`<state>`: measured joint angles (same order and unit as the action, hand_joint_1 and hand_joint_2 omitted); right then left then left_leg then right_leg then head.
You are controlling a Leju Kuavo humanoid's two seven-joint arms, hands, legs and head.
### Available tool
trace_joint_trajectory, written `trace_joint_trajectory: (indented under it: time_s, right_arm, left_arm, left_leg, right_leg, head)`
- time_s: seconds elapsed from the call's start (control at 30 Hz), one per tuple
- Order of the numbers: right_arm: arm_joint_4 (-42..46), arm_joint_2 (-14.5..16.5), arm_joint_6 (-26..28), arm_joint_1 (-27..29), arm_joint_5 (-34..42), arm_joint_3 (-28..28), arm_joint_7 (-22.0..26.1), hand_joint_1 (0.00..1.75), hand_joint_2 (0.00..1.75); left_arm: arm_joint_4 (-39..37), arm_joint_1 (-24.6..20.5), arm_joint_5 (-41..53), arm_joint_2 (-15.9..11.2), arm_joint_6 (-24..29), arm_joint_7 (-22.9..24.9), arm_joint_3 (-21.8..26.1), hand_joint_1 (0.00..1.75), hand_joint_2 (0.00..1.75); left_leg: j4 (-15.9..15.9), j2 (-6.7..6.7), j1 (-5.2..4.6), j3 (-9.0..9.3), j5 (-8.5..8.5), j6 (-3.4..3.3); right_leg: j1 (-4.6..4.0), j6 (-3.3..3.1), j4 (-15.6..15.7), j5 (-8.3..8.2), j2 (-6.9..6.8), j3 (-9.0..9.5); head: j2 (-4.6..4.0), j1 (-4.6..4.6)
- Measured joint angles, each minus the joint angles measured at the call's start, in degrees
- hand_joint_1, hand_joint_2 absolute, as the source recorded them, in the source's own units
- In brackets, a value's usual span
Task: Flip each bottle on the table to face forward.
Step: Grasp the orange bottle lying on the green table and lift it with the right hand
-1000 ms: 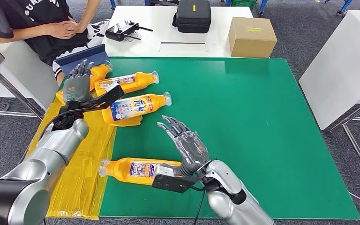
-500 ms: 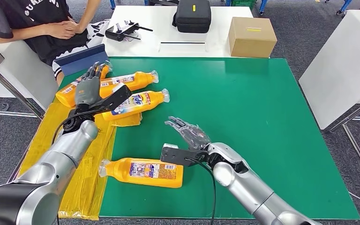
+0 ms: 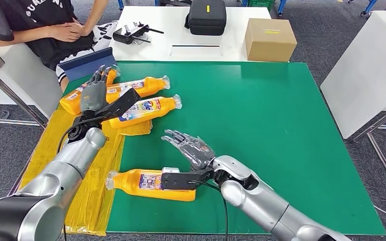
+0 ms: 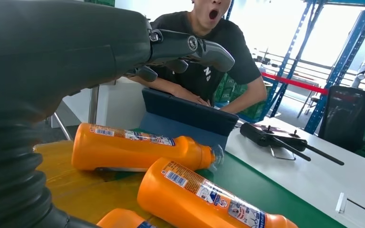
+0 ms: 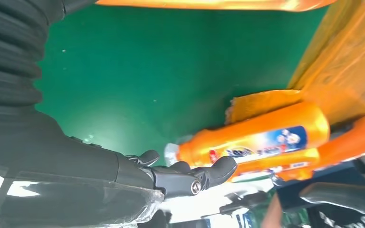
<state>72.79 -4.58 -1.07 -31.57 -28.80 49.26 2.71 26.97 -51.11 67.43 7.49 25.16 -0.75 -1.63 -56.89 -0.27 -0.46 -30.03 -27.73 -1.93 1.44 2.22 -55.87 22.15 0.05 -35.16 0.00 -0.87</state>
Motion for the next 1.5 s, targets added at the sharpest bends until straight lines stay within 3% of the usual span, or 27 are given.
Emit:
trace_joint_trajectory:
  time_s: [0.03,0.17,0.3,0.57,0.8,1.0,1.13,1.5]
  right_arm:
    - [0.39,-0.05,0.38,0.06,-0.18,0.39,-0.05,0.0,1.75]
    - [1.56,-0.17,3.1,0.34,-2.88,1.7,-0.61,0.0,0.0]
    - [2.18,0.01,8.34,1.05,-9.51,2.97,-2.68,0.0,0.0]
    - [2.13,2.21,22.48,5.11,-32.13,4.81,-10.18,0.0,0.0]
    - [2.02,4.3,22.87,9.35,-36.66,5.43,-12.08,0.0,0.0]
    - [1.28,5.32,17.36,10.72,-30.86,5.42,-8.54,0.0,0.0]
    - [0.39,5.78,14.92,10.68,-28.28,5.1,-7.26,0.0,1.75]
    - [-5.23,7.7,13.28,9.35,-25.79,2.21,-6.77,0.0,1.75]
  left_arm:
    - [0.0,0.0,-0.11,0.01,0.04,0.0,0.12,0.0,1.75]
    - [0.01,-0.04,-0.36,0.08,0.08,0.01,0.69,0.0,1.75]
    - [0.0,-0.26,-0.53,0.22,0.1,0.04,1.12,0.0,1.75]
    - [0.0,-0.67,-0.67,0.51,0.38,0.55,1.74,0.0,1.75]
    - [0.0,-0.93,-0.56,0.9,0.14,0.56,2.49,0.0,1.75]
    - [0.0,-0.91,-0.81,0.96,0.04,0.58,3.1,0.0,1.75]
    - [0.0,-0.8,-1.0,0.93,0.04,0.5,3.86,0.0,1.75]
    - [0.44,0.38,-1.73,0.67,-0.05,0.17,4.52,0.0,1.75]
  left_leg:
    - [0.0,0.0,0.0,0.0,0.0,0.0]
    - [-0.01,0.0,-0.01,0.0,0.0,0.0]
    - [-0.01,-0.01,-0.01,0.0,0.0,0.0]
    - [0.01,-0.01,0.0,-0.01,0.0,0.0]
    - [0.02,0.0,0.01,0.0,0.0,0.0]
    - [0.01,0.0,0.01,-0.01,0.0,0.0]
    - [0.01,-0.01,0.01,-0.02,0.0,0.0]
    - [0.01,-0.01,0.02,-0.02,0.0,0.0]
  right_leg:
    - [0.0,0.0,0.0,0.0,0.0,0.0]
    - [0.01,0.0,0.0,0.0,0.0,0.0]
    - [0.01,0.0,0.0,0.0,0.0,0.0]
    - [-0.01,0.0,0.0,0.0,0.0,0.0]
    - [0.0,0.0,0.0,0.0,0.0,0.0]
    - [0.01,0.0,0.0,0.0,0.0,0.0]
    - [0.01,0.0,0.0,0.0,-0.01,0.01]
    - [0.01,0.0,-0.01,0.0,-0.01,0.01]
  head:
    - [0.0,0.0]
    - [0.0,-0.01]
    - [0.0,0.0]
    - [0.0,0.0]
    - [0.0,-0.01]
    - [0.0,0.0]
    - [0.0,-0.01]
    - [0.0,0.0]
